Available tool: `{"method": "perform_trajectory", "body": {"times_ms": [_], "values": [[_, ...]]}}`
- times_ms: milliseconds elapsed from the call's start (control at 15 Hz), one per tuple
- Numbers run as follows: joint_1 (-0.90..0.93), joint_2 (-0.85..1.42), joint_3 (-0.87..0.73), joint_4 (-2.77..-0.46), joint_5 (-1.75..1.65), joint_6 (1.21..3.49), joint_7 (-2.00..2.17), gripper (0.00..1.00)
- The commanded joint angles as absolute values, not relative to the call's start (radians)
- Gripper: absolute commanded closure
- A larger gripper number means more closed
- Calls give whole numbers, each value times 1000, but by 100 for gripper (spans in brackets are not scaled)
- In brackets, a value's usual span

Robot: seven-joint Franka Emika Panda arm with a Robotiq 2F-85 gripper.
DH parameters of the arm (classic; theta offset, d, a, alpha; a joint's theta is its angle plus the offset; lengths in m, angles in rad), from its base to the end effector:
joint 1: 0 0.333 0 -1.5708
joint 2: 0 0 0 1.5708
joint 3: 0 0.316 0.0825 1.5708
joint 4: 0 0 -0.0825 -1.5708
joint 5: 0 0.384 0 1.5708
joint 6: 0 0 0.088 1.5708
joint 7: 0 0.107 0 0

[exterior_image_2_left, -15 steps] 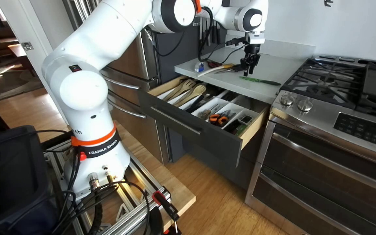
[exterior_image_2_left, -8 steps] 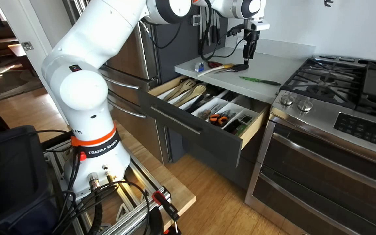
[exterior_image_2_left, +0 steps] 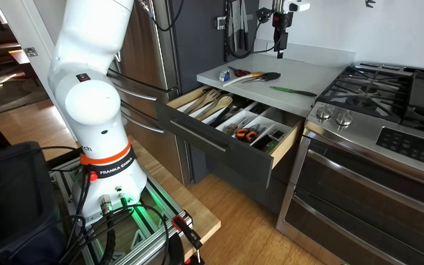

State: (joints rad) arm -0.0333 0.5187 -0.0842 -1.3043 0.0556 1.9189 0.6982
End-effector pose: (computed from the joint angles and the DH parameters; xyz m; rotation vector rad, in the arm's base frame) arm 0.7153 -0.0674 0.4535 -2.8427 1.2339 -0.1397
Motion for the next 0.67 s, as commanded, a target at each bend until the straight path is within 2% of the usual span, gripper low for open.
{"method": "perform_trajectory", "body": {"times_ms": [0, 200, 267, 600], "values": [[-72, 338, -80, -1540, 67, 1960, 446, 0], [-93, 256, -85, -1649, 61, 1966, 245, 0], [-75, 342, -96, -1513, 59, 1919, 349, 0], [-86, 282, -93, -1602, 58, 1936, 262, 0]]}}
